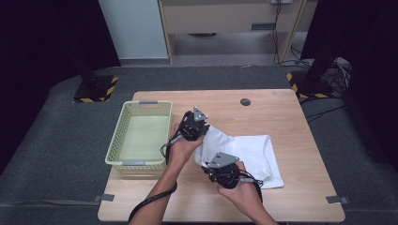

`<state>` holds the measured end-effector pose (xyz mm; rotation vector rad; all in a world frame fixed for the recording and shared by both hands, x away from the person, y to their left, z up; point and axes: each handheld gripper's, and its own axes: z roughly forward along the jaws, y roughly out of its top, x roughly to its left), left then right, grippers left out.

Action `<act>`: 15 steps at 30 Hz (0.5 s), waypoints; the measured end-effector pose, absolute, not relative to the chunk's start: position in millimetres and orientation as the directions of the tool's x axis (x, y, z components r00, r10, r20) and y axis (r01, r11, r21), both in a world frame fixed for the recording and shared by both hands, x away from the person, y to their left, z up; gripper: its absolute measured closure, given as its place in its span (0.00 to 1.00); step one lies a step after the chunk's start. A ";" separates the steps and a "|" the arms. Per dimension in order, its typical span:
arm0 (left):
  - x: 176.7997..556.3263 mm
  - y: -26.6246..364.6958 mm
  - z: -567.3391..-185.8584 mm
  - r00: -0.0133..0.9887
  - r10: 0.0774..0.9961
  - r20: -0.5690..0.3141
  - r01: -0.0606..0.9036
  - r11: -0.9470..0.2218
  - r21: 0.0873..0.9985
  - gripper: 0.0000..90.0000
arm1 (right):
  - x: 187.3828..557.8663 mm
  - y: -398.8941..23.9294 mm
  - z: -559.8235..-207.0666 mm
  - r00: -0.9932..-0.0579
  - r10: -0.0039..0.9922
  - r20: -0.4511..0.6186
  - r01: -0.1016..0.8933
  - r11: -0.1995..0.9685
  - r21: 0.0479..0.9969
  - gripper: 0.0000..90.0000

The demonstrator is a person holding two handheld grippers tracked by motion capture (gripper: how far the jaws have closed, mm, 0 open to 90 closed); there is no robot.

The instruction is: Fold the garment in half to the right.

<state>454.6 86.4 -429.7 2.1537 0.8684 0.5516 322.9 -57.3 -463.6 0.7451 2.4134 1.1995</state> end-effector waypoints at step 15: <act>453.1 92.0 -416.1 0.681 0.720 0.132 0.406 -0.521 0.750 0.90 | 323.5 -44.4 -455.2 -0.807 0.586 -0.066 0.294 0.497 0.817 0.90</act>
